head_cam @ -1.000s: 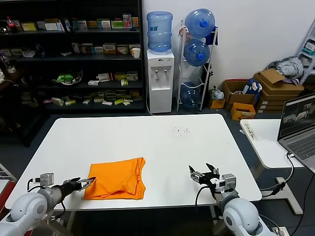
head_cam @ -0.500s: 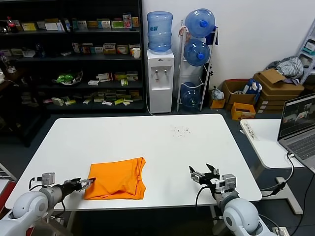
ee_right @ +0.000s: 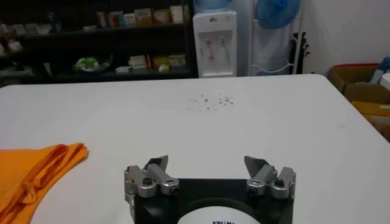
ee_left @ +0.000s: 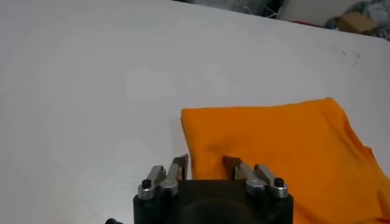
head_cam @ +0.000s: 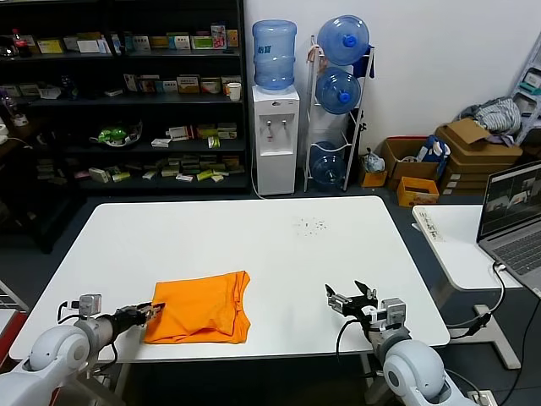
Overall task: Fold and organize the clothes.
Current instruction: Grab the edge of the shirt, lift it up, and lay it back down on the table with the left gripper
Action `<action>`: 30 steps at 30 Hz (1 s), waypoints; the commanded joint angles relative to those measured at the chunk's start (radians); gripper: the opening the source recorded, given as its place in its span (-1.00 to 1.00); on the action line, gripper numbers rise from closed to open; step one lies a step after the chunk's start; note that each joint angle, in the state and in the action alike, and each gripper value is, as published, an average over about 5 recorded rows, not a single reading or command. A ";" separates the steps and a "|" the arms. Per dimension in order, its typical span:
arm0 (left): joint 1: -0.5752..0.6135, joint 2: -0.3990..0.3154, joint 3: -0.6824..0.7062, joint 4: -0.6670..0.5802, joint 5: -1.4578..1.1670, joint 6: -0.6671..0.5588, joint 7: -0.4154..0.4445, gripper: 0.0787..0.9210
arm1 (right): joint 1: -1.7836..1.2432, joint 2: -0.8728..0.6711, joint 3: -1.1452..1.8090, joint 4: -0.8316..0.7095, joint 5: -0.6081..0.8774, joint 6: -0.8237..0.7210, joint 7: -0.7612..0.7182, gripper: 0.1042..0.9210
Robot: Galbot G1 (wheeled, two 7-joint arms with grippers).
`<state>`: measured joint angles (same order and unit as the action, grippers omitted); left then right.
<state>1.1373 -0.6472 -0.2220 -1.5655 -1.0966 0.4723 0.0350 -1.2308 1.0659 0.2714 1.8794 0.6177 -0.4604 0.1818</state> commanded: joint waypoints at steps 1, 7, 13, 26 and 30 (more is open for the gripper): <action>0.001 0.006 0.012 -0.012 -0.005 0.009 0.003 -0.25 | 0.001 0.000 -0.001 -0.001 0.001 0.000 0.000 0.76; 0.023 0.008 -0.013 -0.042 -0.023 0.009 -0.007 -0.66 | 0.002 0.001 -0.003 -0.001 0.001 0.002 0.000 0.76; 0.052 0.004 -0.059 -0.096 -0.040 0.007 -0.032 -0.93 | 0.004 0.002 -0.006 -0.004 0.001 0.006 0.000 0.76; 0.078 0.221 -0.136 -0.315 -0.034 0.067 -0.129 -0.94 | 0.043 0.015 -0.052 -0.034 0.000 0.030 -0.014 0.76; 0.108 0.341 -0.135 -0.308 0.006 0.090 -0.135 -0.94 | 0.052 0.013 -0.060 -0.039 0.001 0.042 -0.025 0.76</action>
<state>1.2043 -0.5397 -0.3274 -1.7793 -1.1301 0.5188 -0.0592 -1.1943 1.0806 0.2286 1.8467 0.6178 -0.4312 0.1660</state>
